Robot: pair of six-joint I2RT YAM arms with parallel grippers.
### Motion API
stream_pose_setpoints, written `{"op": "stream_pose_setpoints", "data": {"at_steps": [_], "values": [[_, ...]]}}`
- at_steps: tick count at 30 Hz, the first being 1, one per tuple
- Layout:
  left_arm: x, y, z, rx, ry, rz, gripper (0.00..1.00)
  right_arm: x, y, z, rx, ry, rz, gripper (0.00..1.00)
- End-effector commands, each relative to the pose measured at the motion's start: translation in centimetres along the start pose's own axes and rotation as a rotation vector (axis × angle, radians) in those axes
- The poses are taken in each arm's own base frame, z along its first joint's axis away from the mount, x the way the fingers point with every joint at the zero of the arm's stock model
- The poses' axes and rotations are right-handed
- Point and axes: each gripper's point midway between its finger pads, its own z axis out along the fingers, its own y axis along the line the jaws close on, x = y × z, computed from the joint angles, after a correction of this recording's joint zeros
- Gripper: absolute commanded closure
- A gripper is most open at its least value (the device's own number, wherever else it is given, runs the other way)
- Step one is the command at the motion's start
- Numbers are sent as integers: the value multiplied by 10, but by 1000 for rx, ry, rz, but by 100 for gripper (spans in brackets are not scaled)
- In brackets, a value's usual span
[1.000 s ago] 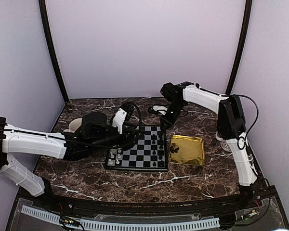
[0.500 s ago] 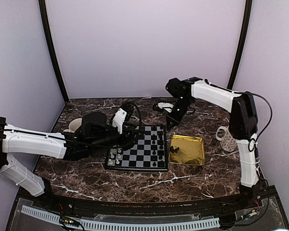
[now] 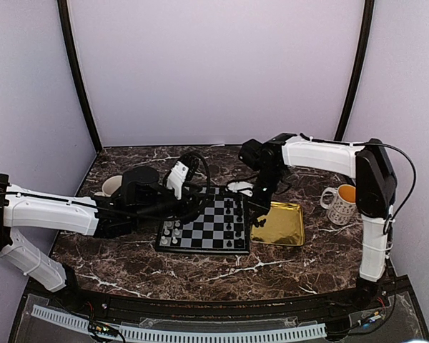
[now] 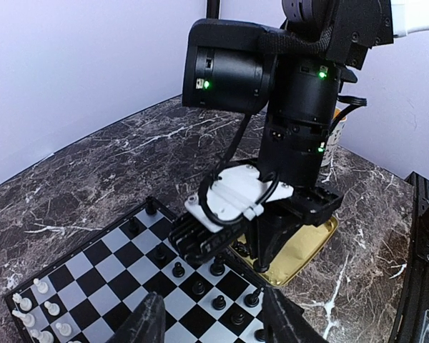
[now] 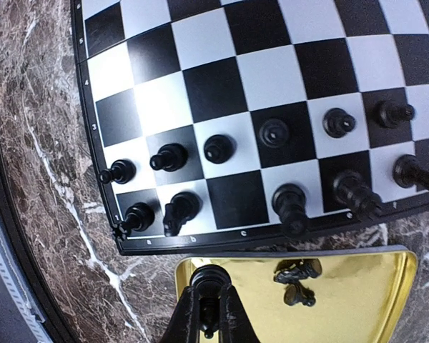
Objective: Set up the chess pieces on the board
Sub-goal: Place the bishop on f8.
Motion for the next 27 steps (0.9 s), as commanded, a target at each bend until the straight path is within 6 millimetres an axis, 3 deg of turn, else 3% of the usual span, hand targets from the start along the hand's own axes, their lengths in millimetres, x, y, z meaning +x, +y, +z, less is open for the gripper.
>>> {"op": "stream_pose_setpoints", "data": {"at_steps": [1, 12, 27], "values": [[-12, 1, -4, 0, -22, 9, 52, -9, 2, 14, -9, -13, -37, 100], [-9, 2, -4, -3, -14, 2, 52, -22, -12, 29, 22, -9, -22, 100], [-4, 1, 0, 4, -2, -2, 52, -26, -11, 40, 2, -13, -25, 98]]}}
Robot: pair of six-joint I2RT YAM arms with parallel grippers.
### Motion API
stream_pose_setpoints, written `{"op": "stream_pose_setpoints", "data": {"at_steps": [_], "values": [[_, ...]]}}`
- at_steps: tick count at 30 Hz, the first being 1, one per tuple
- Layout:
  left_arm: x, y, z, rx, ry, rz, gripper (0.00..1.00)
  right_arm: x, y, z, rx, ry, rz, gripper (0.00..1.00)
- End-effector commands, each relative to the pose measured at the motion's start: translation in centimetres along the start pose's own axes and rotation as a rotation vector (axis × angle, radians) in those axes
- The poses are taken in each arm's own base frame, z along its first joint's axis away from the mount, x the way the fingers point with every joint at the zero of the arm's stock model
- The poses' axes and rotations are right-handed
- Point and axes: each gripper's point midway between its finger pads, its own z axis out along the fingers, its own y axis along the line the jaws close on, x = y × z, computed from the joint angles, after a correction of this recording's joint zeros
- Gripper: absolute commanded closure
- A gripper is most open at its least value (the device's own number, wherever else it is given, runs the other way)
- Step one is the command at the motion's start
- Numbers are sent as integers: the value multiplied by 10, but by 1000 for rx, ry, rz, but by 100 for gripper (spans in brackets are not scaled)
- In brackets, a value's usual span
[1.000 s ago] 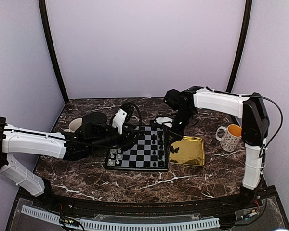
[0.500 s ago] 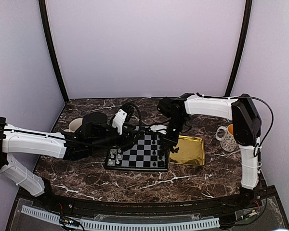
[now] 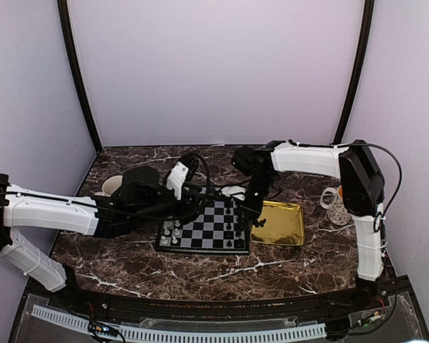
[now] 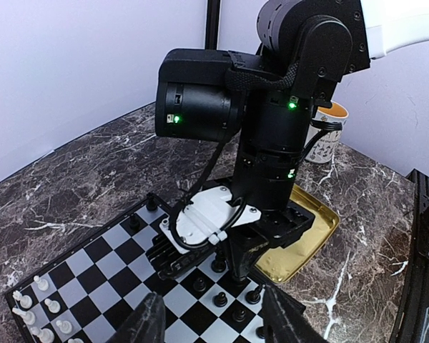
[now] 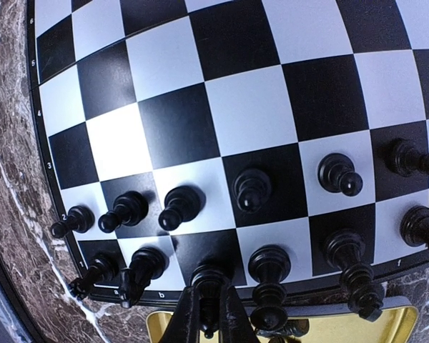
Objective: Set up the chess pieces on the board
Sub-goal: Place the bishop on f8.
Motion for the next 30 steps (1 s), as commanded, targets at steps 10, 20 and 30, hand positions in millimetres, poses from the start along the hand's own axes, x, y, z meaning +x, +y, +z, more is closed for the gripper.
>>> {"op": "stream_pose_setpoints", "data": {"at_steps": [10, 20, 30], "values": [[-6, -1, 1, 11, -9, 2, 52, -18, 5, 9, -23, -23, -23, 97], [-5, -2, 2, 19, -7, 1, 52, -12, 9, 8, -19, -5, -31, 93], [-5, -3, 1, 25, -8, -10, 52, -10, 11, -1, 3, -7, -37, 92]]}}
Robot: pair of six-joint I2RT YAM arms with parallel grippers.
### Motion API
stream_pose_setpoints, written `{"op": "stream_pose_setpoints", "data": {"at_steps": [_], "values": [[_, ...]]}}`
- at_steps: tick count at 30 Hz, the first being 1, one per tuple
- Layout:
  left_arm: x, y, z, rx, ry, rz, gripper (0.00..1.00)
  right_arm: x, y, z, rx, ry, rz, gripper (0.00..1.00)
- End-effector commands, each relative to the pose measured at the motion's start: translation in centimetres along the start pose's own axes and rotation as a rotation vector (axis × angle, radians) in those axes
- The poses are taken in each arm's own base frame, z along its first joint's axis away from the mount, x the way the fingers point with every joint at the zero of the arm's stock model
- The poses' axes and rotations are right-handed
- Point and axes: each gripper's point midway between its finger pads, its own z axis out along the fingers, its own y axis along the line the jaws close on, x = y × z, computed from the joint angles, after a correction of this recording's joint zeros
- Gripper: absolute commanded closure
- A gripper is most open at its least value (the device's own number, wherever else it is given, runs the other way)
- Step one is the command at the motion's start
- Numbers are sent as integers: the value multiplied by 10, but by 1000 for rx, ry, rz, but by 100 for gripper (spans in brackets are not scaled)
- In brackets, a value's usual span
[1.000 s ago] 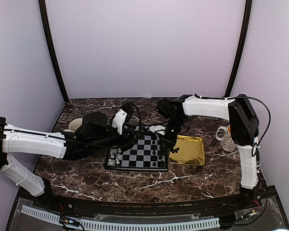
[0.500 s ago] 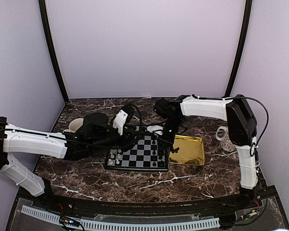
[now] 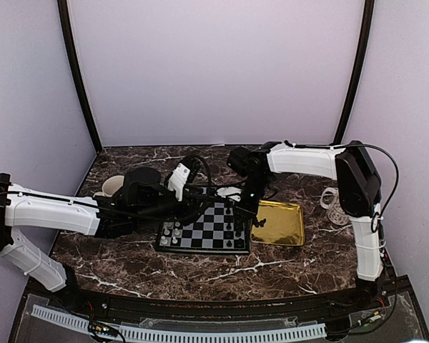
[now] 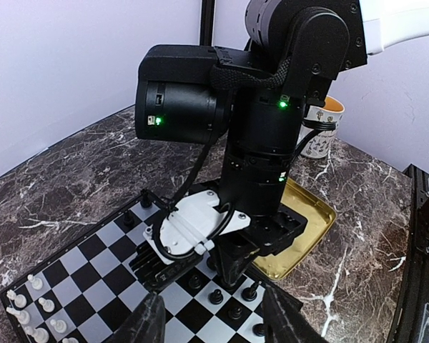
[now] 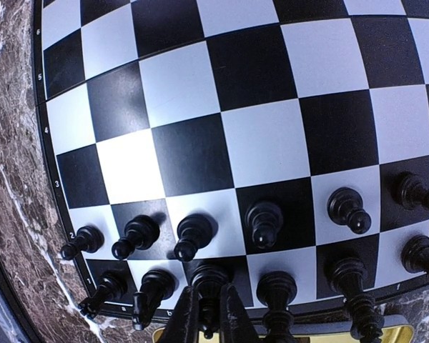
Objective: Set up the chess pieces on the board
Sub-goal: Place the bishop on f8.
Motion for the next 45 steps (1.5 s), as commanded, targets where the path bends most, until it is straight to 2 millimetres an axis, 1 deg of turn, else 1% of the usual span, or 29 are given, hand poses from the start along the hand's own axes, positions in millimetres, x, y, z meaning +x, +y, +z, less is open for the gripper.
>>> {"op": "stream_pose_setpoints", "data": {"at_steps": [1, 9, 12, 21, 28, 31, 34, 35, 40, 43, 45], "values": [[-9, 0, -1, 7, -20, -10, 52, 2, 7, -7, 11, 6, -12, 92], [-9, -2, -1, 14, -23, -16, 52, 5, 9, -13, 30, 3, -15, 92], [-8, -2, 0, 19, -23, -22, 52, 5, 10, -12, 30, -2, -15, 88], [-7, -2, -2, 19, -24, -30, 52, -3, 10, -11, 18, -21, -20, 88], [-7, -2, -3, 20, -26, -34, 52, -4, 9, -12, 35, -23, -23, 88], [-5, -2, -3, 22, -25, -37, 52, -7, 8, -14, 45, -33, -25, 86], [-6, -3, -3, 24, -27, -39, 52, -8, 6, -16, 54, -38, -24, 77], [-5, -3, -3, 24, -27, -41, 52, -9, 6, -16, 54, -39, -23, 76], [-6, -3, -6, 25, -31, -46, 52, -15, 8, -26, 65, -63, -29, 76], [-8, -2, -7, 25, -36, -48, 52, -19, 9, -39, 78, -79, -32, 76], [-10, -3, -8, 26, -39, -46, 52, -23, 9, -52, 99, -100, -41, 76]]}}
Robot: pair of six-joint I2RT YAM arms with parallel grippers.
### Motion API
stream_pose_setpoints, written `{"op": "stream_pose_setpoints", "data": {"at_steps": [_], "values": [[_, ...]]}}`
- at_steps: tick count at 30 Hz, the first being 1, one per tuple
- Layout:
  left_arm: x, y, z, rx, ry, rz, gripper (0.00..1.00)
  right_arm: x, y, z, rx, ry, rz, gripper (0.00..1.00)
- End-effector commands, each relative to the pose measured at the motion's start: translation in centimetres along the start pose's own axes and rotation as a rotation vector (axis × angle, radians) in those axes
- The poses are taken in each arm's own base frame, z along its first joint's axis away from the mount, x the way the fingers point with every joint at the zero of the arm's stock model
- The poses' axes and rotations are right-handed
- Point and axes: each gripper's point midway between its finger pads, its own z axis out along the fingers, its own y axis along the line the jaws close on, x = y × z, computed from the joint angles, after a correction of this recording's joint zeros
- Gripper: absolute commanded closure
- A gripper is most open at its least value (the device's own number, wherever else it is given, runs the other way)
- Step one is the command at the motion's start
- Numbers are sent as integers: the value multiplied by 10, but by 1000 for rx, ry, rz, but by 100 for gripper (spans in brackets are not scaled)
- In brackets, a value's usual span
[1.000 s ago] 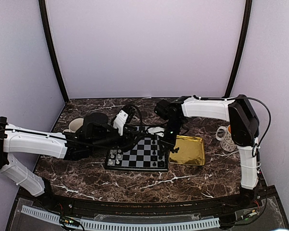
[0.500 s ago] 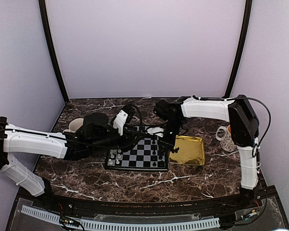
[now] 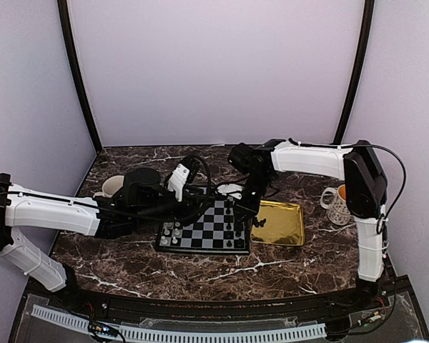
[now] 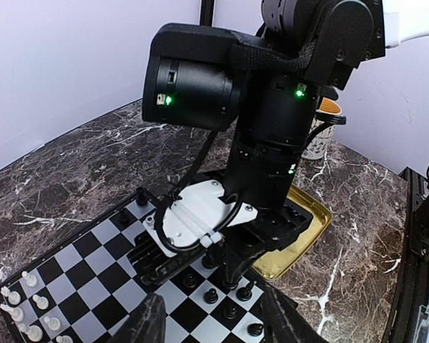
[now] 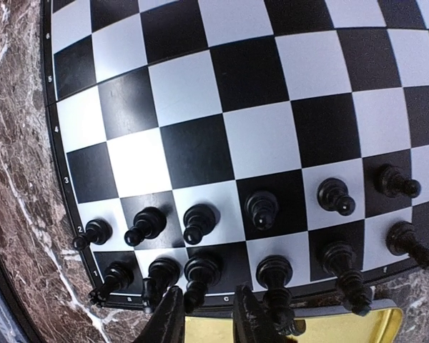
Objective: Set up the chess pieces on the board
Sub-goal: Place the bishop on f8, then pick up the pawn from the storage box.
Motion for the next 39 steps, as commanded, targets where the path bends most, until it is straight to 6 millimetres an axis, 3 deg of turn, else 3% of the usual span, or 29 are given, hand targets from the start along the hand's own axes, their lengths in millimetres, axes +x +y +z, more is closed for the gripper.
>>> {"op": "stream_pose_setpoints", "data": {"at_steps": [1, 6, 12, 18, 24, 31, 35, 39], "values": [[-12, -1, -8, 14, -38, -9, 52, -25, 5, -49, 68, -97, -34, 75], [-16, 2, -7, -7, -32, 3, 52, -16, 7, -78, 94, -137, -28, 74], [-11, -2, 1, 9, 21, 33, 52, 36, -21, -97, 164, -167, 103, 74], [-11, -18, 37, 61, 203, 97, 54, 98, -48, -105, 218, -238, 283, 73], [-5, -42, 80, 148, 311, 98, 56, 136, -59, -121, 266, -345, 410, 71], [22, -66, 151, 182, 396, 106, 59, 153, -70, -138, 327, -464, 487, 66], [44, -70, 180, 163, 441, 113, 61, 155, -70, -139, 331, -472, 487, 65], [60, -67, 196, 135, 475, 124, 62, 158, -68, -133, 324, -463, 490, 65]]}}
